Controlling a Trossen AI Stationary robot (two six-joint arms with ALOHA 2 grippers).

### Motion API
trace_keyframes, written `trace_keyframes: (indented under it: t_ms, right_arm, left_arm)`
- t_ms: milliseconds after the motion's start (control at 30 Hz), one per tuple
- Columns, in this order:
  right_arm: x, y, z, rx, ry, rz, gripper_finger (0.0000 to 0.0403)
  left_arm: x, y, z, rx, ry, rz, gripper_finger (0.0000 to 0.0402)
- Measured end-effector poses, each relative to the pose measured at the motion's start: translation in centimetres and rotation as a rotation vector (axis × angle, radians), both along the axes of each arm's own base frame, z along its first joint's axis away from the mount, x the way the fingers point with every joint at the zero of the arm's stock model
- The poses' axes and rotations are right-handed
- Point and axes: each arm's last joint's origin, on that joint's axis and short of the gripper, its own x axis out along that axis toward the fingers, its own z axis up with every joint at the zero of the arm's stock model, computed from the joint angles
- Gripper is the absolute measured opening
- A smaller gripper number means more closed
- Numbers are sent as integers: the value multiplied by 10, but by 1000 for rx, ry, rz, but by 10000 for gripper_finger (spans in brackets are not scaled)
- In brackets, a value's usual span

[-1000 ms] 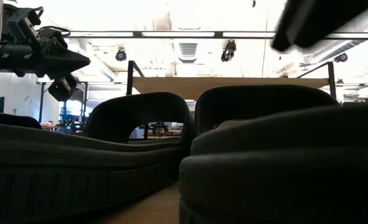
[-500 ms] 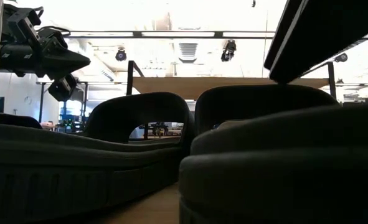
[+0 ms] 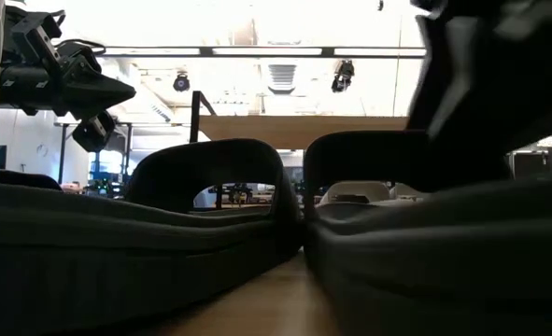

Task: Pick and place slides into the shelf
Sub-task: Put the black slipper under the shelf

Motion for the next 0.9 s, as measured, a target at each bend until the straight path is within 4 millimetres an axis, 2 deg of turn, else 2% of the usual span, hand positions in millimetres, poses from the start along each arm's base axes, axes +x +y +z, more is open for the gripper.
trace_keyframes:
  t_ms: [133,400,600,900]
  right_arm:
    - [9,-13,-2,-19,-5,-31,141]
    - [25,-42,-7,-129,20,-29,23]
    - [33,-66,-8,-232,4,-47,14]
    - [51,-127,-19,-356,48,-142,14]
  left_arm:
    - [0,0,0,0,-1,0,2]
    - [0,0,0,0,0,1,2]
    - [0,0,0,0,0,0,2]
    - [0,0,0,0,-1,0,2]
